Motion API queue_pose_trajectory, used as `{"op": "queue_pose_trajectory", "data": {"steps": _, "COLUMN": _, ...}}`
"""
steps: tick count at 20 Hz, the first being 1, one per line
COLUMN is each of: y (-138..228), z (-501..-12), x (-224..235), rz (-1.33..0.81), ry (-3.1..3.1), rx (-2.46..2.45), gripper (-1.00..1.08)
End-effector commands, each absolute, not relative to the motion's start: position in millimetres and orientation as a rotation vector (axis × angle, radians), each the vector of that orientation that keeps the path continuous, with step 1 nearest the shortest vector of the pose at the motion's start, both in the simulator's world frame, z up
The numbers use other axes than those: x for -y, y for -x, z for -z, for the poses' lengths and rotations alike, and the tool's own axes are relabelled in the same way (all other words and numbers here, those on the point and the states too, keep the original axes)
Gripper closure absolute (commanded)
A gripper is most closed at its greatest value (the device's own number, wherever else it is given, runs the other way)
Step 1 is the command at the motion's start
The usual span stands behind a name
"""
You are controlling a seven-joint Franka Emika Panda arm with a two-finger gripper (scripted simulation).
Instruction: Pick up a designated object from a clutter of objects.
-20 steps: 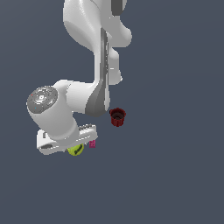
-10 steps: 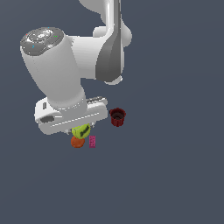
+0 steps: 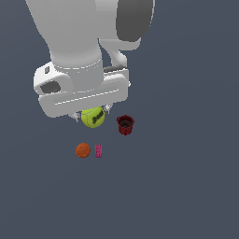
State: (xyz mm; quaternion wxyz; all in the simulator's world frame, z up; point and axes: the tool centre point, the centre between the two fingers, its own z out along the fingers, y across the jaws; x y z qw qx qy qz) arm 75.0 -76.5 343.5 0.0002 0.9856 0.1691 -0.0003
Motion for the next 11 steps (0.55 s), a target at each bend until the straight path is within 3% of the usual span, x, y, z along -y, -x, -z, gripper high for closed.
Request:
{"op": "queue_pose_trajectory", "data": {"steps": 1, "y": -72, "z": -361, "x": 70, "rz": 0.001, "ry": -3.096, "rx": -0.530, "gripper": 1.08}}
{"op": "queue_pose_trajectory", "data": {"steps": 11, "y": -70, "z": -383, "x": 62, "rz": 0.000, "ry": -3.096, "rx": -0.531, "gripper": 1.08}}
